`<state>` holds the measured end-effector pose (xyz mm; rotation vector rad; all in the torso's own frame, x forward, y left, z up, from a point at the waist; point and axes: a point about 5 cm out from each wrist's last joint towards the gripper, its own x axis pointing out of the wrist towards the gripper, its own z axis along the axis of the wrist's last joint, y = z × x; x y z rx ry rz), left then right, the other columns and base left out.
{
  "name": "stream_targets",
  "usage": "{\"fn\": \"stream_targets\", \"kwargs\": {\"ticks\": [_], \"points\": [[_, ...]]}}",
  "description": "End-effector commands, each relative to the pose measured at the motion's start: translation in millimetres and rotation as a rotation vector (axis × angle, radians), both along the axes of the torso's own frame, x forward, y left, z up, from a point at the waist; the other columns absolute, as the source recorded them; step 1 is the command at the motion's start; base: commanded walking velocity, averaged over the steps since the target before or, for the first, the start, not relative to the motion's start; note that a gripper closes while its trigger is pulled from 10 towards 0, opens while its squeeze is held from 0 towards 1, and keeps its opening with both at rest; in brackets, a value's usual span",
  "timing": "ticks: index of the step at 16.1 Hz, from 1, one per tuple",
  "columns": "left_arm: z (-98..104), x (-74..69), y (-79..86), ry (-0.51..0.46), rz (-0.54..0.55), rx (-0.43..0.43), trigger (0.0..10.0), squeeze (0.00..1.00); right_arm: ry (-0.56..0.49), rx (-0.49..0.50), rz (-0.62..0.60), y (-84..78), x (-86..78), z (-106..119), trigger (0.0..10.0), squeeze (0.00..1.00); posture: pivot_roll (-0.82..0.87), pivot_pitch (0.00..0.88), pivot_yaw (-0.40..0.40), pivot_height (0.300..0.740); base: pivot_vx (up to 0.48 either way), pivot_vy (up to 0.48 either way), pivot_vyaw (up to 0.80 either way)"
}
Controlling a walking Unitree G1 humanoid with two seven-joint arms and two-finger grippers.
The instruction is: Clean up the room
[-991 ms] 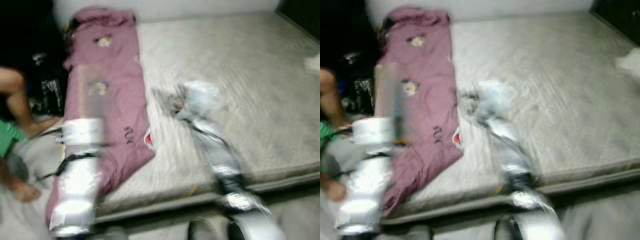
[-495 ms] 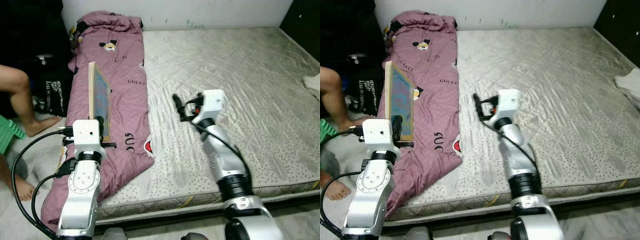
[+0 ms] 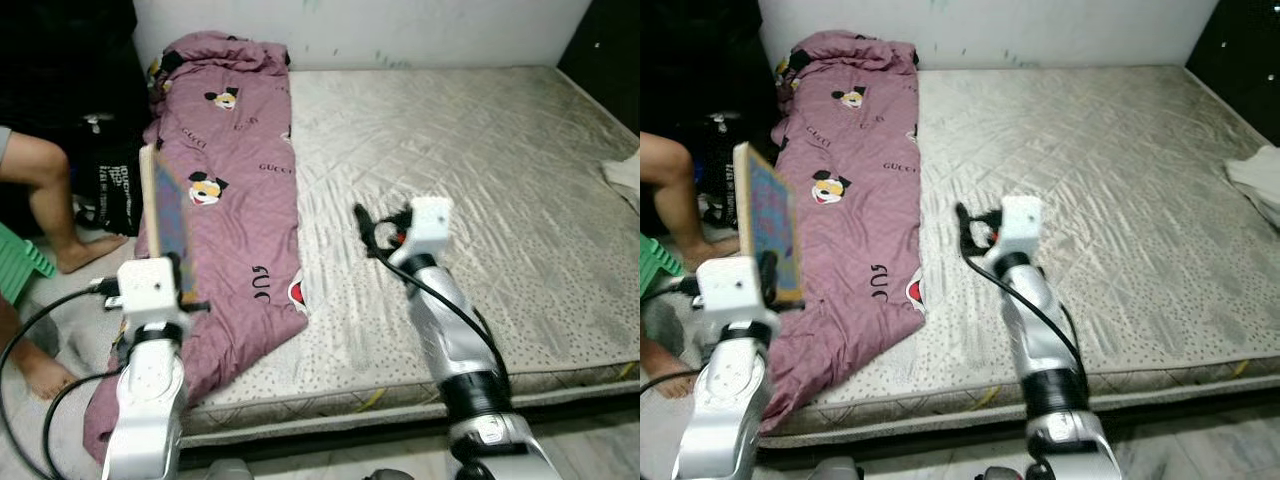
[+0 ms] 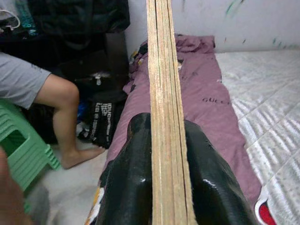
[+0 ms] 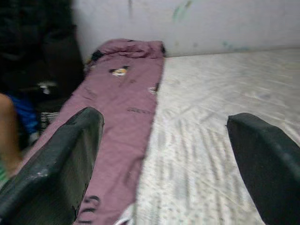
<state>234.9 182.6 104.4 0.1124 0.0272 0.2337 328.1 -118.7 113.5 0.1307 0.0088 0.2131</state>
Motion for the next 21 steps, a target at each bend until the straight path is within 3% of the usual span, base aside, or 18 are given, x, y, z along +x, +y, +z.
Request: {"fn": "stream_targets", "kwargs": {"ticks": [1,6,17,21], "points": [[12,-1.8,3.1,-0.065,0.007,0.014,10.0,0.0,-0.004,-0.021,-0.01,-5.4,-4.4,0,10.0,0.0,-0.03,0.0,-0.004,0.74,0.0,0.0,0.0],[15,5.9,-4.9,-0.078,-0.031,-0.005,10.0,0.0,0.0,-0.05,-0.007,-4.6,-2.5,-1,10.0,0.0,-0.03,0.0,-0.011,0.74,0.0,0.0,0.0],[15,5.7,-9.0,-0.074,-0.042,-0.02,10.0,0.0,0.011,-0.083,0.045,0.7,-5.9,-1,10.0,0.0,-0.03,0.0,-0.024,0.74,0.0,-0.243,0.0],[15,5.9,-9.2,-0.075,-0.04,-0.022,10.0,0.0,0.009,-0.094,0.052,1.6,-4.7,-1,10.0,0.0,-0.03,0.0,-0.028,0.74,0.0,-0.12,0.49]]}}
